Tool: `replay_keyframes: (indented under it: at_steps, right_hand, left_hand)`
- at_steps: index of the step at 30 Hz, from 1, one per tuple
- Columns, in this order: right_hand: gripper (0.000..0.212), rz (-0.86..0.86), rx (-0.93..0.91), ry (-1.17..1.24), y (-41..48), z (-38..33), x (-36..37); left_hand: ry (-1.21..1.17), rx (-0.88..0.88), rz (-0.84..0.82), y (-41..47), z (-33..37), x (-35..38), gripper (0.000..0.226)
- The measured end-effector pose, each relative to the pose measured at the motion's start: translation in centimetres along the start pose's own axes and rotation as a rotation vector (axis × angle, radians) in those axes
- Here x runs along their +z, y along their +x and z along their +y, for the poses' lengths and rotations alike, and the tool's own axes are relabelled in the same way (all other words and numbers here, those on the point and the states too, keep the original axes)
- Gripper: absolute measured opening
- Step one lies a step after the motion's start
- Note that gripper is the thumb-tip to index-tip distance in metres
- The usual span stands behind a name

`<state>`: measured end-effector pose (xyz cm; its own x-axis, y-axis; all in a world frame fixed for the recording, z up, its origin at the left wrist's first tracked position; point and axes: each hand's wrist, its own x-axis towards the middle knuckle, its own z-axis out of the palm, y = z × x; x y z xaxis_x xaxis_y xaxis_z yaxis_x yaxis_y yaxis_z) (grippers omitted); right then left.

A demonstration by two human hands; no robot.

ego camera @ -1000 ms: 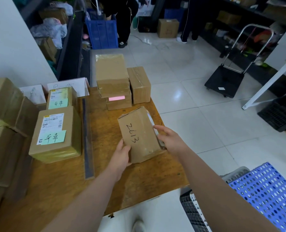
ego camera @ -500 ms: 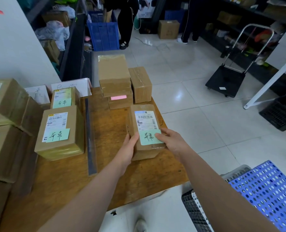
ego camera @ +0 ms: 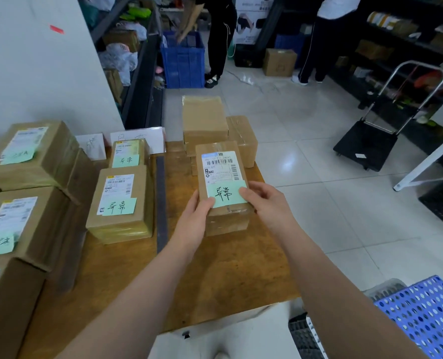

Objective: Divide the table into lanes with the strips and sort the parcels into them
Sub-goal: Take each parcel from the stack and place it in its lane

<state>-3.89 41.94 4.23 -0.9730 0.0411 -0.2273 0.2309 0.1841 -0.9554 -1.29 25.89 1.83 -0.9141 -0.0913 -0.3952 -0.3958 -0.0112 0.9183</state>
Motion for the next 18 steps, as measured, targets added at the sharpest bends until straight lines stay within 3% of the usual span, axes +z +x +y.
replay_keyframes:
  at_steps: [5, 8, 13, 18]
  right_hand:
    - [0.040, -0.025, -0.072, 0.011, -1.9, -3.9, 3.9]
    - [0.039, -0.066, -0.092, -0.003, -3.5, -5.3, 7.0]
    - [0.045, -0.119, -0.034, -0.057, -7.0, -5.1, 12.9]
    - [0.040, -0.147, 0.084, -0.072, -10.5, -2.8, 17.5]
  left_hand:
    - [0.072, 0.138, 0.074, -1.9, 2.4, -4.8, 0.044]
    - [0.110, 0.175, 0.142, -4.0, 3.6, -8.6, 0.031]
    - [0.121, 0.111, 0.195, -7.6, 2.4, -15.8, 0.021]
    - [0.113, 0.000, 0.148, -9.6, -0.8, -21.0, 0.024]
